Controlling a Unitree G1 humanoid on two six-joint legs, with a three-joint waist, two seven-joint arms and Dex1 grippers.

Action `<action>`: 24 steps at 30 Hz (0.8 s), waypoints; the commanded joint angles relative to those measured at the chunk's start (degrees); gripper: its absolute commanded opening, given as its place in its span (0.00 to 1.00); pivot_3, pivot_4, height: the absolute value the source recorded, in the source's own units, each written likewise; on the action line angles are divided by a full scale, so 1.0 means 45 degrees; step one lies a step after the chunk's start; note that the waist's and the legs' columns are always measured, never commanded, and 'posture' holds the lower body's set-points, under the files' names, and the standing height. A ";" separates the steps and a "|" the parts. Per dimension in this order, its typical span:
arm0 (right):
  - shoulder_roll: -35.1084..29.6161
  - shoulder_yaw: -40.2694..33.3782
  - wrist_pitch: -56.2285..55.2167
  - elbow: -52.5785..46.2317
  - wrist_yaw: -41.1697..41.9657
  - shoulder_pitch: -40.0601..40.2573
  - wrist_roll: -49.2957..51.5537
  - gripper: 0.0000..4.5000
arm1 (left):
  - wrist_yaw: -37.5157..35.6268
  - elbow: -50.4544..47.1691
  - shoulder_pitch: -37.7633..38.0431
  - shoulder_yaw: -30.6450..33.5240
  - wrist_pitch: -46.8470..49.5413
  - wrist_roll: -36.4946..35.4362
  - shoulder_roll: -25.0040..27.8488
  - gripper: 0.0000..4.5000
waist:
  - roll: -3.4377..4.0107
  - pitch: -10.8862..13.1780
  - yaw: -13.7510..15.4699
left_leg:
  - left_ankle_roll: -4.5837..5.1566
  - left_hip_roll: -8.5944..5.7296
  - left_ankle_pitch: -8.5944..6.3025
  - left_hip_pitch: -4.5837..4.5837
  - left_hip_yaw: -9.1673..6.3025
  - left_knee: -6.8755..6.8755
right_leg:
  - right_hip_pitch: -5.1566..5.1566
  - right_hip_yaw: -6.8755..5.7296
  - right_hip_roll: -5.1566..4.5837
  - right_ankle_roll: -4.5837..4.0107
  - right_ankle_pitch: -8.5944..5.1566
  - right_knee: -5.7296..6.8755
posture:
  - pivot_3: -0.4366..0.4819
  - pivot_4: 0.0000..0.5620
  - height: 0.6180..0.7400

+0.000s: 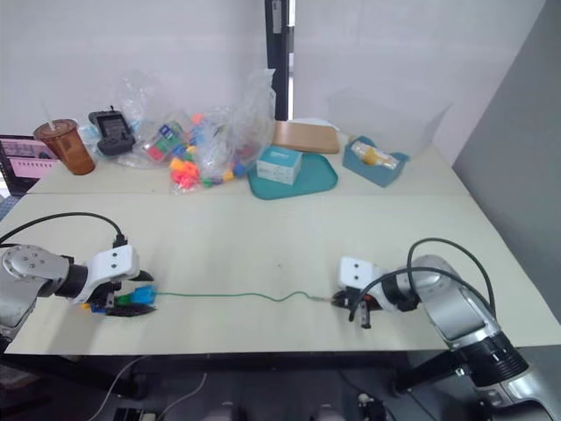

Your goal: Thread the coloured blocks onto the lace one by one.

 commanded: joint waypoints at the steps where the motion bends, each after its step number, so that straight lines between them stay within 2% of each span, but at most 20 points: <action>1: 0.0288 0.0578 0.0565 -0.0339 0.0209 0.0131 0.0213 0.00 | -0.0920 -0.1206 -0.0960 -0.0040 0.1373 -0.0214 0.0643 0.89 | -0.0005 0.0003 -0.0015 | 0.0000 0.0002 0.0000 -0.0005 -0.0001 0.0000 | -0.0006 0.0000 0.0004 0.0000 0.0000 0.0004 | 0.48 0.27 1.00; 3: 0.0444 0.0653 0.0612 -0.0306 0.0152 0.0061 0.0174 0.00 | -0.1575 -0.1506 -0.1426 -0.0617 0.1714 0.0201 0.1021 0.89 | -0.0010 0.0004 -0.0032 | 0.0000 0.0002 0.0000 -0.0009 -0.0003 0.0001 | -0.0009 0.0000 0.0006 0.0000 0.0000 0.0005 | 0.48 0.27 1.00; 6: 0.0921 0.0814 0.0627 -0.0165 -0.0073 -0.0087 0.0112 0.00 | -0.2466 -0.1403 -0.2065 -0.2087 0.1598 0.1745 0.1669 0.89 | -0.0009 0.0003 -0.0128 | 0.0000 0.0003 0.0000 -0.0003 0.0000 -0.0003 | -0.0011 0.0011 0.0015 -0.0001 0.0000 -0.0002 | 0.48 0.27 1.00; 9: 0.1204 0.0904 0.0764 -0.0260 -0.0201 -0.0111 0.0097 0.00 | -0.3197 -0.1307 -0.2877 -0.3067 0.2365 0.2345 0.1433 0.89 | -0.0010 0.0004 -0.0111 | 0.0001 0.0006 0.0000 0.0002 -0.0003 -0.0011 | -0.0012 0.0011 0.0021 -0.0005 -0.0002 0.0002 | 0.48 0.27 1.00; 14: 0.1500 0.0873 0.1282 -0.0812 -0.0639 0.0164 0.0161 0.00 | -0.3006 -0.0080 -0.4150 -0.4131 0.1752 0.3779 0.0377 0.89 | -0.0018 0.0003 -0.0030 | 0.0001 0.0005 0.0001 -0.0019 -0.0004 -0.0001 | -0.0029 0.0010 0.0019 -0.0005 -0.0001 0.0007 | 0.48 0.27 1.00; 19: 0.1340 0.0722 0.1726 -0.1468 -0.0927 0.0614 0.0263 0.00 | -0.3534 0.0668 -0.4232 -0.4662 0.0837 0.4395 0.0156 0.89 | -0.0016 0.0001 -0.0032 | 0.0002 0.0004 0.0001 -0.0023 -0.0002 0.0000 | -0.0036 0.0017 0.0016 -0.0005 -0.0001 0.0017 | 0.48 0.27 1.00; 24: 0.0739 0.0160 0.1952 -0.1666 -0.1180 0.0943 0.0240 0.00 | -0.3303 0.1497 -0.4163 -0.4841 -0.0035 0.4959 -0.0435 0.56 | -0.0006 -0.0005 0.0022 | 0.0003 0.0000 0.0001 -0.0013 -0.0001 0.0009 | -0.0026 0.0016 0.0012 -0.0004 -0.0002 0.0028 | 0.48 0.27 1.00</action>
